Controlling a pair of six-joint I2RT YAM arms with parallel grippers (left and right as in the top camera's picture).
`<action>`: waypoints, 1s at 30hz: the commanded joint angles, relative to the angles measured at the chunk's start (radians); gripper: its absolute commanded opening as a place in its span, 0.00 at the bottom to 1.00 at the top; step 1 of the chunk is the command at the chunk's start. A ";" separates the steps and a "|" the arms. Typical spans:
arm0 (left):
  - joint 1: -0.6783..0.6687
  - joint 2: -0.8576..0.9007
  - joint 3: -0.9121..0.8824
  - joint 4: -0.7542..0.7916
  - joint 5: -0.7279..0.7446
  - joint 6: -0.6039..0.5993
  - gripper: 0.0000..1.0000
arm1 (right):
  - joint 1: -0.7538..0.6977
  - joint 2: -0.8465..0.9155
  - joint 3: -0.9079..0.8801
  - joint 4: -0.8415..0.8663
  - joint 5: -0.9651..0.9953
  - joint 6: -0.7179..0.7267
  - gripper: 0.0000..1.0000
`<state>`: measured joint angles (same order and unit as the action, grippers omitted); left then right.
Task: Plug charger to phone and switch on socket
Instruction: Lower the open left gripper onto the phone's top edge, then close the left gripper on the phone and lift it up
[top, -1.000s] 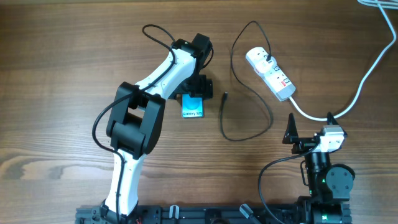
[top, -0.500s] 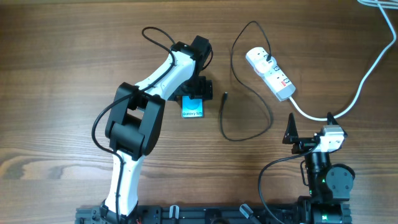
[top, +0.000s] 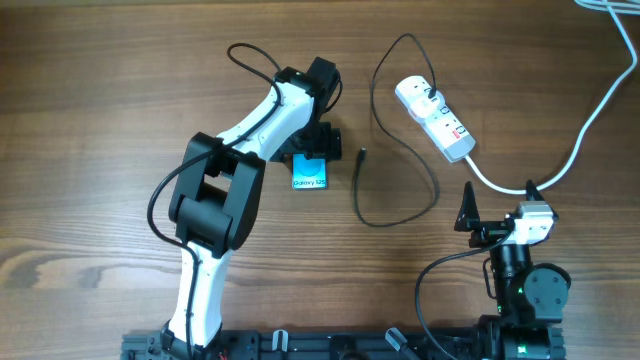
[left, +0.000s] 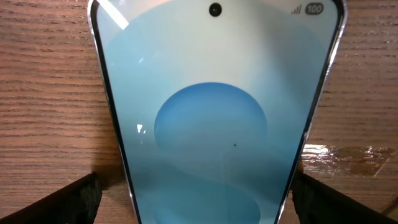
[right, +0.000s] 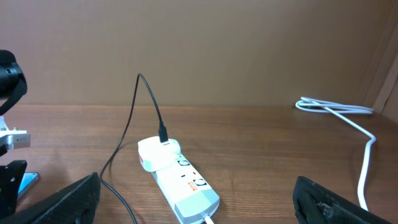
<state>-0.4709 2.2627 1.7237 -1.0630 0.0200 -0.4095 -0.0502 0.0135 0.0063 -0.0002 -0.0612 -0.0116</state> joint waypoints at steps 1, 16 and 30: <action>0.005 0.029 -0.039 0.013 0.009 -0.018 0.99 | 0.005 -0.006 -0.001 0.001 0.011 0.012 1.00; 0.004 0.029 -0.039 0.014 0.009 -0.018 0.88 | 0.005 -0.006 -0.001 0.001 0.012 0.012 1.00; 0.004 0.029 -0.039 0.021 0.009 -0.019 0.74 | 0.005 -0.006 -0.001 0.001 0.011 0.012 1.00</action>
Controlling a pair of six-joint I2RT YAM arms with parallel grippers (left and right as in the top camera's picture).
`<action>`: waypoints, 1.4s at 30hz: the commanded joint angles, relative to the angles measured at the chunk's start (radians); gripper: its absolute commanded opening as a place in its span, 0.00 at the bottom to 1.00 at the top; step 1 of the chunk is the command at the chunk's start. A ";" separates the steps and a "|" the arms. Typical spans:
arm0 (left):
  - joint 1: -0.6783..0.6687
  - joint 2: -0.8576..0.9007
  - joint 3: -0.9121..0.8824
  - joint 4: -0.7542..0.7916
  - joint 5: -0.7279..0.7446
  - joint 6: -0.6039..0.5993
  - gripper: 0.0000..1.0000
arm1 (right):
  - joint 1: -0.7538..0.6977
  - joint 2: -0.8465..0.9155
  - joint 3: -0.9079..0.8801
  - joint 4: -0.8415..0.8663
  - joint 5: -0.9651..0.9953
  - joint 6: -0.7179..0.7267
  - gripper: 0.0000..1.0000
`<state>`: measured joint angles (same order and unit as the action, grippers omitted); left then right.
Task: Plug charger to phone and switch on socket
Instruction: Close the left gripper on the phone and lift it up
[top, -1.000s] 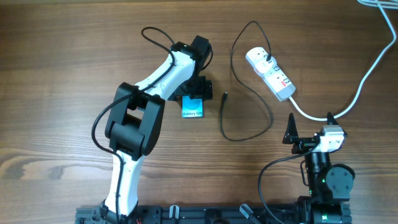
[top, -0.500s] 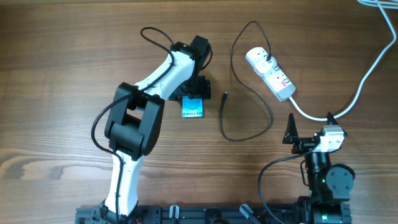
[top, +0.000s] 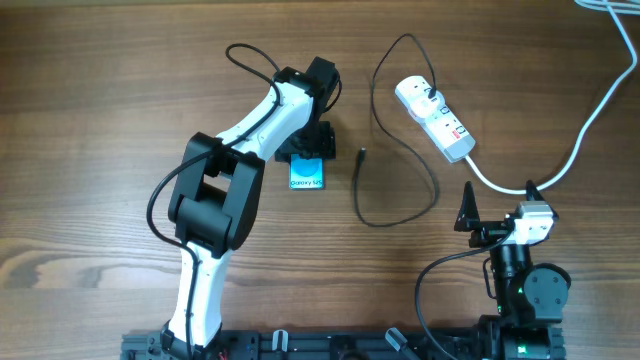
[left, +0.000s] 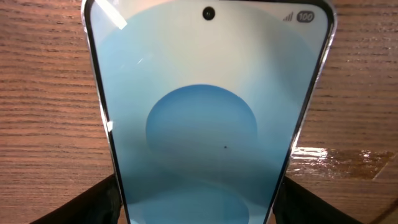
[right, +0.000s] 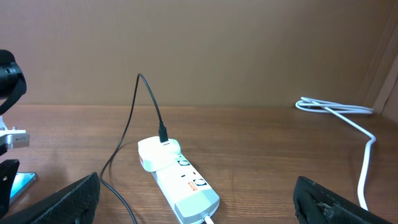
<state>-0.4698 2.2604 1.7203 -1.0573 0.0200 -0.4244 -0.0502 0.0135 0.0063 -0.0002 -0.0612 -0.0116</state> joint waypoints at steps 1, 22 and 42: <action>0.003 0.031 -0.035 0.018 0.009 -0.011 0.74 | 0.005 -0.006 -0.001 0.001 0.011 0.012 1.00; 0.014 0.008 0.016 0.005 0.009 -0.029 0.70 | 0.005 -0.006 -0.001 0.001 0.011 0.012 1.00; 0.065 -0.137 0.053 -0.047 0.111 -0.029 0.71 | 0.005 -0.006 -0.001 0.001 0.011 0.012 1.00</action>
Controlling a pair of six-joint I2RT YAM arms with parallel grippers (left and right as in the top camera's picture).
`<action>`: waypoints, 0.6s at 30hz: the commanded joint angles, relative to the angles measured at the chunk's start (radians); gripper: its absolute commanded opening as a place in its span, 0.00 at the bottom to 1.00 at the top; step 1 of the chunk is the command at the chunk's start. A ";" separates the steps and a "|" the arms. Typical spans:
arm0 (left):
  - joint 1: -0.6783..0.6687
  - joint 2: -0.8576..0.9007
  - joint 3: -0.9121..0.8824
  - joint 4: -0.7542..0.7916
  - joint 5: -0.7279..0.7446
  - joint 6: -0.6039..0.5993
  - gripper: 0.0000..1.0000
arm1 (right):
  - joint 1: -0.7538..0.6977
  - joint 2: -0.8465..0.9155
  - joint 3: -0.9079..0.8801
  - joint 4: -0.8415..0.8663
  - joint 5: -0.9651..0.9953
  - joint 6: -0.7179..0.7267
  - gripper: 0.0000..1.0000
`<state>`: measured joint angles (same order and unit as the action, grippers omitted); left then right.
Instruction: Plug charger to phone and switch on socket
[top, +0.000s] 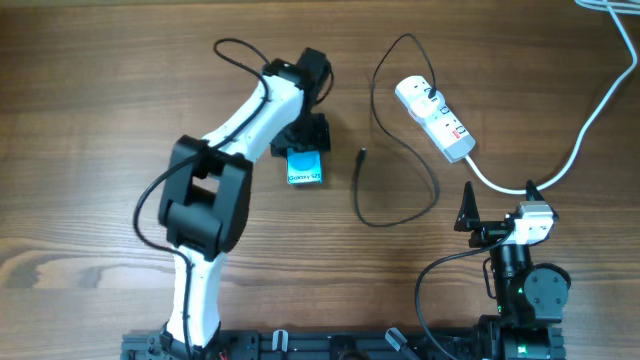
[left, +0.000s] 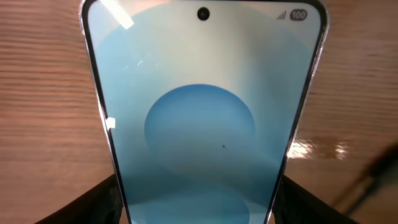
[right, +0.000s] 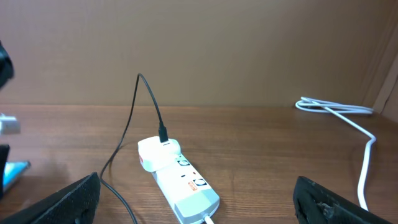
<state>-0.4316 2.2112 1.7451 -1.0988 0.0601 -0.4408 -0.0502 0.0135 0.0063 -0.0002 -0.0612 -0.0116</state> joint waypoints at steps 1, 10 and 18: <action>0.035 -0.099 0.028 -0.008 0.101 -0.013 0.71 | 0.005 -0.006 -0.001 0.001 0.011 0.012 1.00; 0.136 -0.169 0.028 -0.012 0.662 -0.017 0.70 | 0.005 -0.006 -0.001 0.001 0.011 0.012 1.00; 0.246 -0.171 0.028 -0.012 1.201 -0.017 0.71 | 0.005 -0.006 -0.001 0.001 0.011 0.012 1.00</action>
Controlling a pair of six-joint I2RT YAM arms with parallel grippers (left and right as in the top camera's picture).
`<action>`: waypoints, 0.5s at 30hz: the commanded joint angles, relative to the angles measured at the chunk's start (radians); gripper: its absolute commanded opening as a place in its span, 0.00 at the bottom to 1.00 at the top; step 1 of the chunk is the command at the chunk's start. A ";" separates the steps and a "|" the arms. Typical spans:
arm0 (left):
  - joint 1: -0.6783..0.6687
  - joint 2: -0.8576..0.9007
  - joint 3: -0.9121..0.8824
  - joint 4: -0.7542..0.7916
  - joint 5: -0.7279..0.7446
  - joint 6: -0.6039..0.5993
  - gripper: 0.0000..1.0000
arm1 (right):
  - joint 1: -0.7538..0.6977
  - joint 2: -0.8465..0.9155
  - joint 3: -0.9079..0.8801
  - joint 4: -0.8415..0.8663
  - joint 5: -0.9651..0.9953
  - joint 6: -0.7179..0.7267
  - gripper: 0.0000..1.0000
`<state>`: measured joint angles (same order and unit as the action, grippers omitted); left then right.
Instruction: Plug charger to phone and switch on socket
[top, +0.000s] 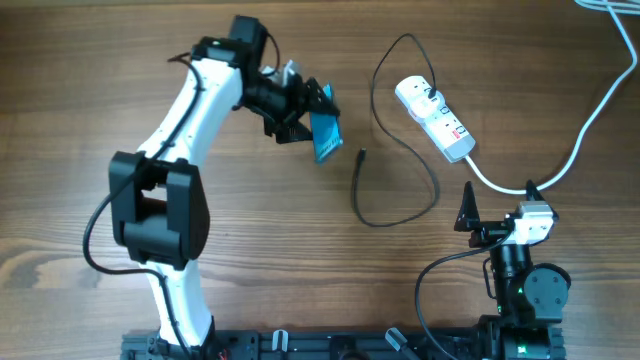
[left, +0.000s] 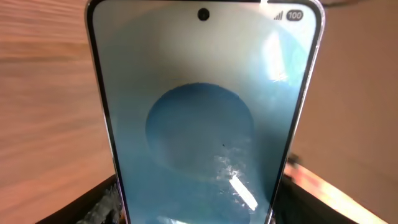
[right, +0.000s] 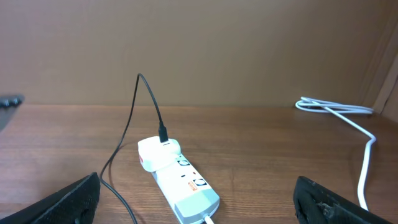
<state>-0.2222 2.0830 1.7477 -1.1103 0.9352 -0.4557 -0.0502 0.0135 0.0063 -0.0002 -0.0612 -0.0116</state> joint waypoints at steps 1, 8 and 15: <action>0.044 -0.043 0.026 -0.001 0.378 -0.002 0.69 | 0.005 -0.006 -0.001 0.001 0.012 0.012 1.00; 0.081 -0.043 0.026 -0.001 0.576 -0.045 0.69 | 0.005 -0.006 -0.001 0.001 0.011 0.012 1.00; 0.096 -0.043 0.026 0.000 0.575 -0.209 0.70 | 0.005 -0.006 -0.001 0.001 0.011 0.012 1.00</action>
<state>-0.1349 2.0827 1.7477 -1.1103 1.4452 -0.5735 -0.0502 0.0135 0.0063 -0.0002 -0.0612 -0.0116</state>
